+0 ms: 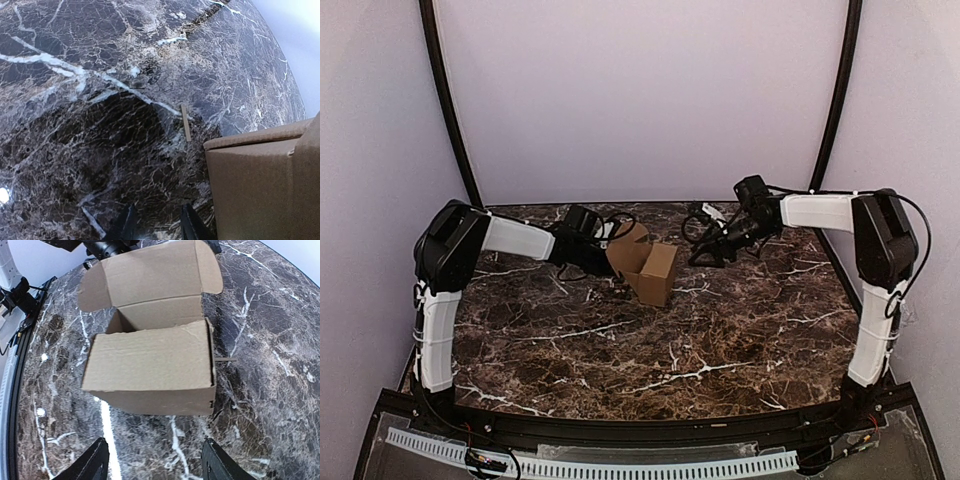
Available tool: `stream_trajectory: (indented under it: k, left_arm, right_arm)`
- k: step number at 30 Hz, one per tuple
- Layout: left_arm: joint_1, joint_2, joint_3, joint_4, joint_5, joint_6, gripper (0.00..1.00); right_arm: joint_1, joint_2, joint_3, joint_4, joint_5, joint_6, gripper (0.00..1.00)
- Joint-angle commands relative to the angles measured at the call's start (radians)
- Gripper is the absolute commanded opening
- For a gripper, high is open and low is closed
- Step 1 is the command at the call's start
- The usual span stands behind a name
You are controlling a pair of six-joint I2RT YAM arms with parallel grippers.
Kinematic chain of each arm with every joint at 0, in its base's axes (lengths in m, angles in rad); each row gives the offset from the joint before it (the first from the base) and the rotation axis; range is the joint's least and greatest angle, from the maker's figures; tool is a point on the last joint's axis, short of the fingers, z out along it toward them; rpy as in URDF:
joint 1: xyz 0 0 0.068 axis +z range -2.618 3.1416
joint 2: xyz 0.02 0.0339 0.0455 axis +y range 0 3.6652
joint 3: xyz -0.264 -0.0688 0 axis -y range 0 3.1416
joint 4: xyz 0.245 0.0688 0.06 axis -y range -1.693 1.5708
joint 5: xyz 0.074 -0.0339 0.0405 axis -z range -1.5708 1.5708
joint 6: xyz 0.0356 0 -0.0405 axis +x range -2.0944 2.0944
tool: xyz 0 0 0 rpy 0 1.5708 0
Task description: Fold the paper box
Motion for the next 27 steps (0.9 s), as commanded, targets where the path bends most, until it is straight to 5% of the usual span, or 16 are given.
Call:
stream_trajectory:
  k: [1,10,27]
  left_arm:
    - [-0.005,-0.064,-0.026,0.036,0.004,-0.021,0.32]
    - [-0.069,-0.069,0.013,0.035,0.010,-0.055,0.32]
    - [-0.148,-0.083,0.002,0.010,0.004,-0.047,0.34]
  right_arm:
    - [0.007,0.090,0.091,0.058,0.035,-0.067,0.63]
    - [0.084,0.146,0.126,0.073,0.013,-0.052,0.64]
    - [0.179,-0.086,-0.204,0.210,0.008,0.114,0.58]
